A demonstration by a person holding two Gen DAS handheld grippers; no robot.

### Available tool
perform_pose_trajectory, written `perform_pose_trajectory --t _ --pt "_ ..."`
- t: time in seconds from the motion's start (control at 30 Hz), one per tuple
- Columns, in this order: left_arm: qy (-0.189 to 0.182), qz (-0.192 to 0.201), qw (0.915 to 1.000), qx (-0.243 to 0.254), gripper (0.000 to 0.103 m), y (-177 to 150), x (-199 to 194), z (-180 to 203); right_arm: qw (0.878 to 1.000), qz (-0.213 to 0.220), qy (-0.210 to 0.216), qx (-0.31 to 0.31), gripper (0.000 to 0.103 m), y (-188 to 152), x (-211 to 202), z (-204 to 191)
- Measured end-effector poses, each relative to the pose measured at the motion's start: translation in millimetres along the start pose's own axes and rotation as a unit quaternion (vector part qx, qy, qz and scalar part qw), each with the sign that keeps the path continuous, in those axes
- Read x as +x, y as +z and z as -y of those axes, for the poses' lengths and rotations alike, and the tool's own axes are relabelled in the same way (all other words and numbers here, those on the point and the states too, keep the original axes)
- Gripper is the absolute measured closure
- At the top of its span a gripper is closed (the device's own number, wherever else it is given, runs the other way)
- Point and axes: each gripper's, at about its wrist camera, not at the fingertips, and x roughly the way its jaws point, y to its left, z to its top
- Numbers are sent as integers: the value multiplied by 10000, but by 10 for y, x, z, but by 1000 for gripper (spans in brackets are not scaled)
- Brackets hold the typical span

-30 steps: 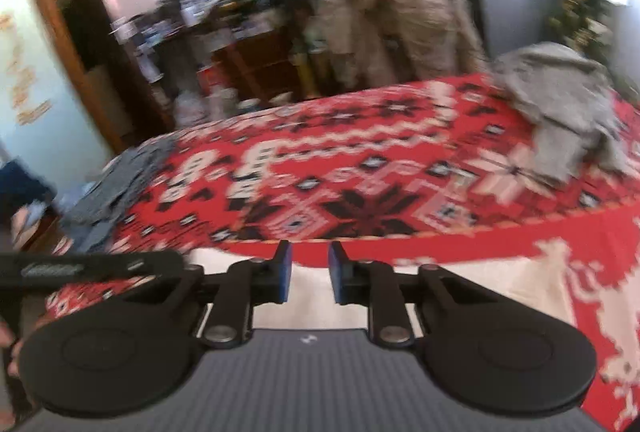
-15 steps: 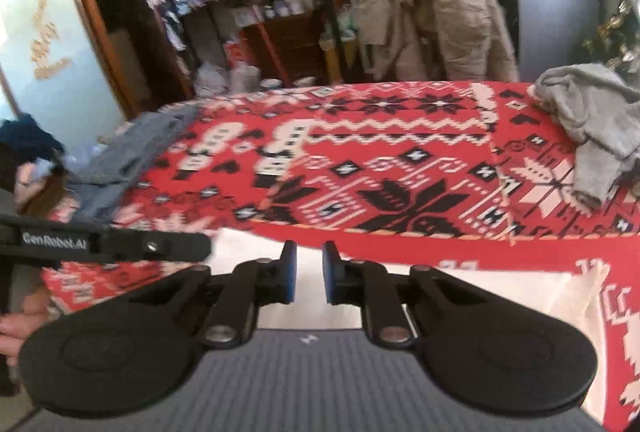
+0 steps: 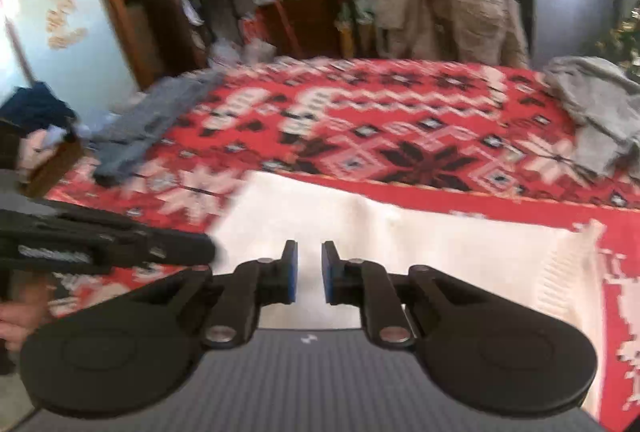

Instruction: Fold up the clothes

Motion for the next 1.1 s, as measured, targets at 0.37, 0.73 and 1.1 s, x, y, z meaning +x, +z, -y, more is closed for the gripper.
perform_pose_trajectory --t 0.37,0.73,1.1 --pt "188 -187 9993 270 100 -136 -154 92 9983 -388 -210 -392 90 -160 14 -144" --pt "206 -359 9986 315 100 -302 -180 174 9966 -568 -119 -591 91 -328 -116 -261" --pt "124 -379 9984 402 99 -518 -323 313 9937 -751 -28 -832 89 -430 -352 -475"
